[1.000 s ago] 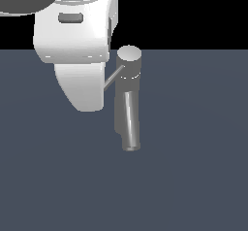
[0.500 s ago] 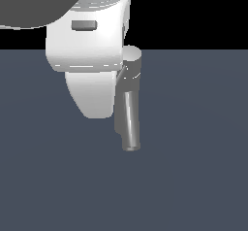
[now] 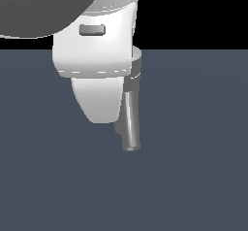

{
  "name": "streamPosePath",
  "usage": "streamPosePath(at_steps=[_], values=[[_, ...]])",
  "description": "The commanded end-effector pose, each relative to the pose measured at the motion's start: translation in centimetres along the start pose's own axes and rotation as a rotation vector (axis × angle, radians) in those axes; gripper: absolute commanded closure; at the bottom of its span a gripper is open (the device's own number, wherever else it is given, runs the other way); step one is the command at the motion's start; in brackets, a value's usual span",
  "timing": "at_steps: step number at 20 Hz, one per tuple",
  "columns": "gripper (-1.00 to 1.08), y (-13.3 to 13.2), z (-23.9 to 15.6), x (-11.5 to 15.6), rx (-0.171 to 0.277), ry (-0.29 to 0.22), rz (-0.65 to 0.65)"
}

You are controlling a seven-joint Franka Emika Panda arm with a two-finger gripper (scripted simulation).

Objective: Turn on the faucet by rotating a designated handle.

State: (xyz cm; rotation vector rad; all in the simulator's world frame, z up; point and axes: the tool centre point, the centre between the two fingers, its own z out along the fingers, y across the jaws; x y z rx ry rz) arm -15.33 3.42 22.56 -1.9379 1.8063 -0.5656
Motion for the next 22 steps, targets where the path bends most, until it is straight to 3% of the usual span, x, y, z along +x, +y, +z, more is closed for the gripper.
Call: streamPosePath(at_steps=[1, 22], values=[[1.08, 0.1, 0.0, 0.7, 0.000, 0.004, 0.007], [1.08, 0.9, 0.0, 5.0, -0.005, 0.007, 0.013]])
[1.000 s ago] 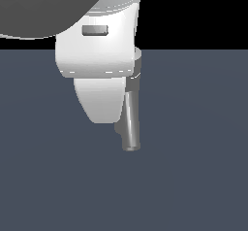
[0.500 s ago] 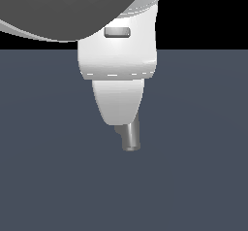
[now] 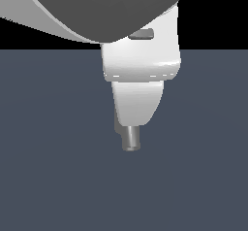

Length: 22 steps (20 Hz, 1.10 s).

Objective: Turn on the faucet by rotating a designated handle.

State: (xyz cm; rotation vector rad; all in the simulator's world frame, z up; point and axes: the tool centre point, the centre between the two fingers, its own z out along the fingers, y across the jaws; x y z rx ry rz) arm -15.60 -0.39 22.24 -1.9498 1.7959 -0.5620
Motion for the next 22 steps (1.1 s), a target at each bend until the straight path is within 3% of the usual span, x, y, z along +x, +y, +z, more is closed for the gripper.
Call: streamPosePath(at_steps=[1, 12, 13, 22], values=[[1.08, 0.3, 0.0, 1.5, -0.003, 0.012, 0.024], [1.08, 0.7, 0.0, 3.8, -0.005, 0.014, 0.027], [1.08, 0.2, 0.0, 2.4, 0.001, -0.002, -0.005], [1.08, -1.6, 0.0, 5.6, -0.002, 0.005, 0.009]])
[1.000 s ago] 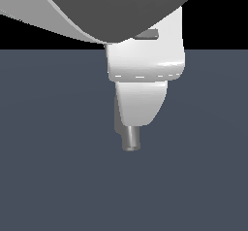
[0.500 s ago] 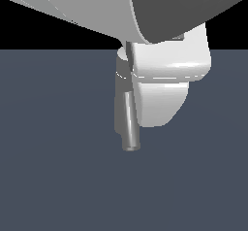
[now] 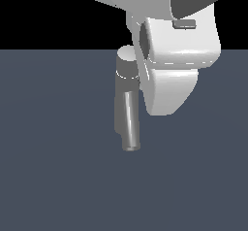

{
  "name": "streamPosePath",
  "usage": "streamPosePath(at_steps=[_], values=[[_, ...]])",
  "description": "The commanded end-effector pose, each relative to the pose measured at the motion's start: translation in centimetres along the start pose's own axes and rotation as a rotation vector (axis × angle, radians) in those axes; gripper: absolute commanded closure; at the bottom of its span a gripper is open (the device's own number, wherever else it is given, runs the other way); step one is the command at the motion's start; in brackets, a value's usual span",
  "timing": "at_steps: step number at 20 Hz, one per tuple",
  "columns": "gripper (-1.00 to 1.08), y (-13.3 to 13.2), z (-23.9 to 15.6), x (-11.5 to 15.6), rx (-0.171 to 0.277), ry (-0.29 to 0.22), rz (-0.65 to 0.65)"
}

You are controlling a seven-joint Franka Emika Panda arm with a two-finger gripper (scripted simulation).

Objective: Turn on the faucet by rotating a designated handle.

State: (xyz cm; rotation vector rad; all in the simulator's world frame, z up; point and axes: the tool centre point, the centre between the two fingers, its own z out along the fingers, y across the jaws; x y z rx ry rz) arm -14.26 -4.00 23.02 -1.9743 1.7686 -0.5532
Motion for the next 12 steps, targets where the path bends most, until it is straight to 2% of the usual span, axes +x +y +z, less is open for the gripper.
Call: streamPosePath(at_steps=[1, 12], values=[[1.08, -0.5, 0.0, 2.3, 0.001, 0.020, 0.034], [1.08, -2.4, -0.1, 5.8, -0.002, 0.027, 0.050]])
